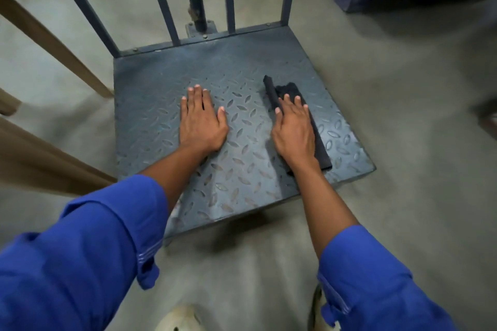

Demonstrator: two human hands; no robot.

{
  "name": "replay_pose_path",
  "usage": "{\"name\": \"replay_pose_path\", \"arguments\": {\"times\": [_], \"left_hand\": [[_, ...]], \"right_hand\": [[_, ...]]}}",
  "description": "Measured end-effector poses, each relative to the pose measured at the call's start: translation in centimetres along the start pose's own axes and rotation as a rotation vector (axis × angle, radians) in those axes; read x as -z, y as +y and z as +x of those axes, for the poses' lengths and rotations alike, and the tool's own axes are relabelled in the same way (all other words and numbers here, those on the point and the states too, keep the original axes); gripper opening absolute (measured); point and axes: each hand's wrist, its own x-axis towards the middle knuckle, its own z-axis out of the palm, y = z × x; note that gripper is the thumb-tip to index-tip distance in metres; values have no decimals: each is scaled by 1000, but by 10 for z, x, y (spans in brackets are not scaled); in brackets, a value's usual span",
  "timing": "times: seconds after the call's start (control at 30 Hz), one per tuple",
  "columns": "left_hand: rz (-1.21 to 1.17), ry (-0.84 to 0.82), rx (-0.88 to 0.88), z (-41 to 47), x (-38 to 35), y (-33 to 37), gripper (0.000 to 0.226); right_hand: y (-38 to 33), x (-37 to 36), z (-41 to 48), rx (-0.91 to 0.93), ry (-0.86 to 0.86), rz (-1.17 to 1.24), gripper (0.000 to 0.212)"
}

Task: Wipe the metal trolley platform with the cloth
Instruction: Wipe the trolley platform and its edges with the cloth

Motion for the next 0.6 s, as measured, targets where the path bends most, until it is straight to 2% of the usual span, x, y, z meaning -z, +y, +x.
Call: {"name": "replay_pose_path", "arguments": {"times": [0.1,0.17,0.33,0.6], "left_hand": [[17,1,-5,3,-2,2,72],[22,-3,-20,6,-2,6,73],[22,-10,-48,14,-3,27,74],[23,-21,-77,20,-11,54,72]], "right_hand": [[5,3,17,-126,49,-10,49],[2,1,23,-134,49,-62,52],[-11,-12,33,-5,-26,-144,54],[-10,-16,55,73,-95,-95,52]]}}
